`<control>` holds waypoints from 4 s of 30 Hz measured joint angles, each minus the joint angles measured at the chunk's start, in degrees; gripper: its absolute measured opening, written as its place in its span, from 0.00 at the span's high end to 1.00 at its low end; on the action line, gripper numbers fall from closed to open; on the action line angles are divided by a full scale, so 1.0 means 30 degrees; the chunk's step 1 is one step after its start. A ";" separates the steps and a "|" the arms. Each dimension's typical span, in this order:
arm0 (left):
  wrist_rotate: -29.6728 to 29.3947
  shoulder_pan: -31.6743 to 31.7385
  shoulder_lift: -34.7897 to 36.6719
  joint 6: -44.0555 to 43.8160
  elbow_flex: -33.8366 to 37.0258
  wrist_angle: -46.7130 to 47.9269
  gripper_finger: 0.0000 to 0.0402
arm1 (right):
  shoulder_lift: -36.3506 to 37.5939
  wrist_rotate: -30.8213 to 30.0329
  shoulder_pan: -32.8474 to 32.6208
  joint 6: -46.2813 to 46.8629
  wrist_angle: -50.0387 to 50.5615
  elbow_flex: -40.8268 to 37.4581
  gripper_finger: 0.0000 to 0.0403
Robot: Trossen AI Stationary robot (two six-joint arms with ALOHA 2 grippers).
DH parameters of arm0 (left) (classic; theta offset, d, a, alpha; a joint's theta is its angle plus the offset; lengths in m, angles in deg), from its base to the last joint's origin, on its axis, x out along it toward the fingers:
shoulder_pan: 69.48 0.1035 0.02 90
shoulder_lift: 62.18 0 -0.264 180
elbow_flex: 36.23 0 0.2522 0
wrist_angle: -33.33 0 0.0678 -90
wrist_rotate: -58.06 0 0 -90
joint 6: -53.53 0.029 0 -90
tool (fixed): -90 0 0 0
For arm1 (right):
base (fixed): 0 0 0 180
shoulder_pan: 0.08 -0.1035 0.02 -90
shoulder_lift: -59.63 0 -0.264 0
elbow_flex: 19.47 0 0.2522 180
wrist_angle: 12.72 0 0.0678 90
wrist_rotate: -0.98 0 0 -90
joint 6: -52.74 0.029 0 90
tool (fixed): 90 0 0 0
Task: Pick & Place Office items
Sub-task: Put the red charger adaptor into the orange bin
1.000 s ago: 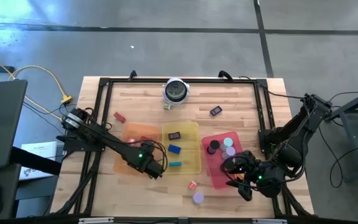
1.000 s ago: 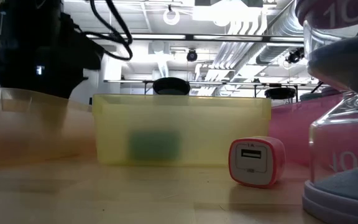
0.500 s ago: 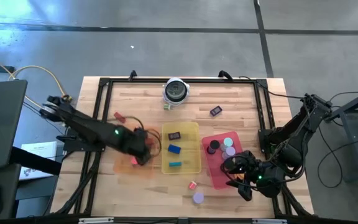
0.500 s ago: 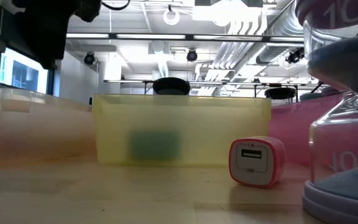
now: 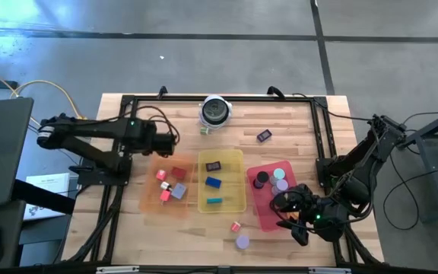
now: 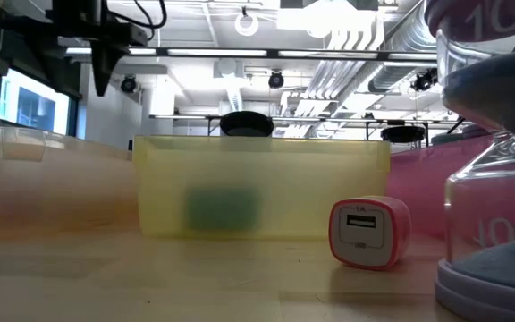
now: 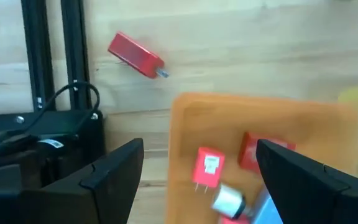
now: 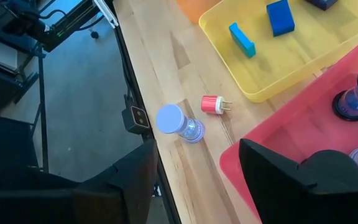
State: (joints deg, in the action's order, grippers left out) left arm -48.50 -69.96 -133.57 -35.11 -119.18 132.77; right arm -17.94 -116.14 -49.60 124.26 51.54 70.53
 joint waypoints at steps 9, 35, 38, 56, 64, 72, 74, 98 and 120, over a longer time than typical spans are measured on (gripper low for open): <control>-0.0753 0.1221 -0.0153 0.4004 0.0015 -0.0753 0.25 | 0.0001 0.0000 0.0000 -0.0374 0.0126 0.0003 0.46; 0.1880 0.6912 -0.4382 3.3593 0.0011 0.1547 0.25 | 0.0189 -0.0538 0.1064 -0.0225 0.0748 -0.0004 0.46; 0.1546 0.7881 -0.5603 3.4421 0.0022 0.1209 0.25 | 0.0302 -0.1066 0.1064 -0.0010 0.1086 -0.0004 0.46; 0.1909 1.1958 -0.7227 3.6892 0.0023 0.0944 0.25 | 0.0295 -0.1474 0.1005 0.1735 0.2885 -0.0004 0.46; 0.2768 1.2951 -0.7235 3.4783 0.2033 -0.0153 0.25 | 0.0295 -0.1501 0.1007 0.1736 0.3085 -0.0004 0.46; 0.2594 1.3087 -0.7231 3.5526 0.3548 -0.1715 0.25 | 0.0295 -0.1736 0.1005 0.1750 0.3082 -0.0004 0.46; 0.2479 1.3087 -0.7227 3.5533 0.3541 -0.2207 0.25 | 0.0392 -0.2023 0.1009 0.1743 0.3085 -0.0004 0.46; 0.1865 1.3146 -0.7227 4.0844 0.3818 -0.4207 0.25 | 0.0521 -0.2705 0.1311 0.2304 0.3023 -0.0004 0.46; 0.4330 1.3146 -0.7227 3.9550 0.3818 -0.4212 0.25 | 0.0513 -0.2936 0.1902 0.2136 0.3468 -0.0004 0.46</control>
State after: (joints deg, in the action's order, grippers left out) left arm -35.51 -30.52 -155.26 83.54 -107.73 120.13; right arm -16.40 -124.94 -43.89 130.67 61.94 70.51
